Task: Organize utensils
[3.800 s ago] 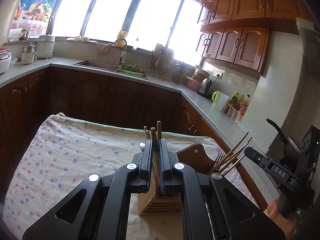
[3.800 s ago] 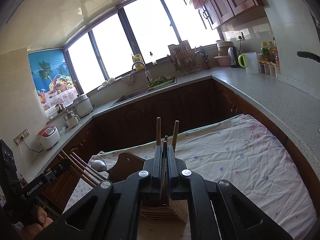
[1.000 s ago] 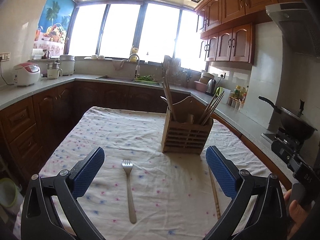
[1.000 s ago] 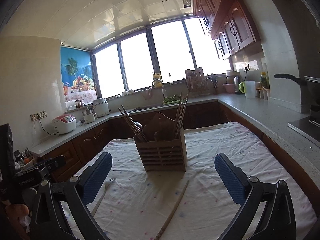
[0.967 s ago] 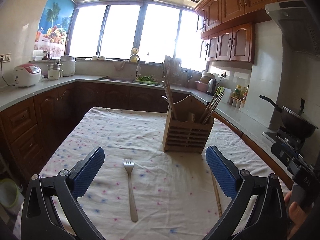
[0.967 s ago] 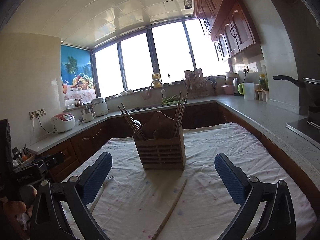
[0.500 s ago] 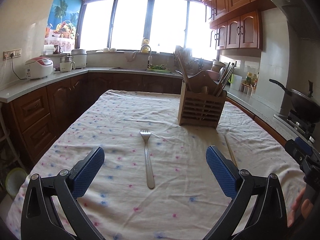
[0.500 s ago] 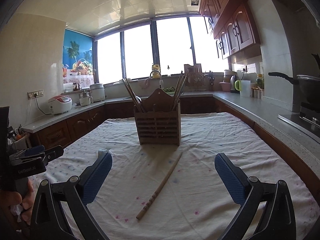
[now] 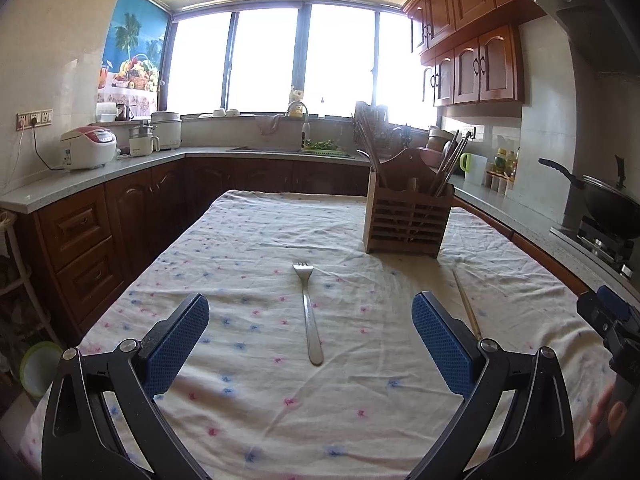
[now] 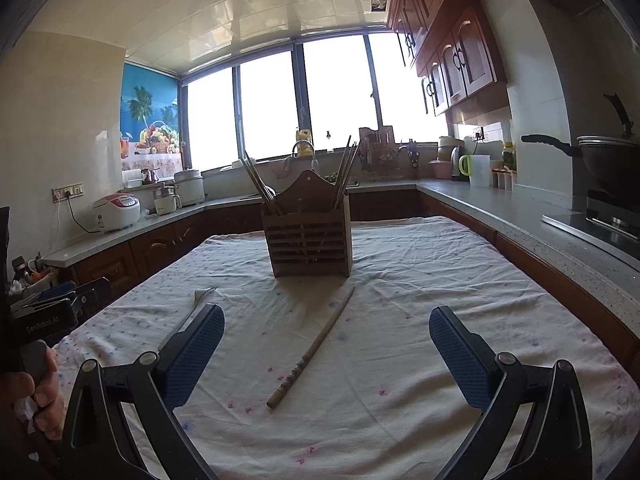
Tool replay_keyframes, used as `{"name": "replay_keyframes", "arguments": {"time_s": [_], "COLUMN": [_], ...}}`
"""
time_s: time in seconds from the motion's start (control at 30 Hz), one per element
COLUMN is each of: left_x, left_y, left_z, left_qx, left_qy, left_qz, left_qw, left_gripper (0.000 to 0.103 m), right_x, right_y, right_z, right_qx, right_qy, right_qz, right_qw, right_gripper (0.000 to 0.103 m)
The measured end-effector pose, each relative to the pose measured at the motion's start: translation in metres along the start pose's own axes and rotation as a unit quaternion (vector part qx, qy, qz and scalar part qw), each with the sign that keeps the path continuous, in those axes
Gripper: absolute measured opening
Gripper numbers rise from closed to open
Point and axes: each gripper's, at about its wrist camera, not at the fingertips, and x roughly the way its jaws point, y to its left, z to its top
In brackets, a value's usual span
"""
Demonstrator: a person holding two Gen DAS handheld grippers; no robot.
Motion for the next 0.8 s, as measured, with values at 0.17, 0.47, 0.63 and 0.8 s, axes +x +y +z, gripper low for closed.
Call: {"name": "replay_keyframes", "arguments": {"time_s": [0.17,0.47,0.63,0.8], "left_x": [-0.002,-0.011,-0.013,-0.014], "left_y": [0.000,-0.010,-0.014,-0.014], "left_z": [-0.005,-0.006,-0.006,-0.005], "left_qx": [0.001,0.025,0.033,0.033], "left_qy": [0.007,0.004,0.002,0.003], "left_qz": [0.008,0.029,0.031,0.032], "left_qw": [0.9999,0.9993,0.9990,0.9989], "left_gripper": [0.103,0.103,0.103,0.103], "right_x": [-0.007,-0.014,-0.020,-0.021], "right_y": [-0.005,-0.004,-0.004,-0.003], "right_z": [-0.005,-0.005,-0.005,-0.004], "right_qx": [0.010,0.010,0.014,0.014], "right_qy": [0.001,-0.004,-0.006,-0.007], "right_qz": [-0.003,-0.006,-0.004,-0.004], "right_qw": [1.000,1.000,1.000,1.000], "right_gripper": [0.103,0.103,0.103,0.103]}}
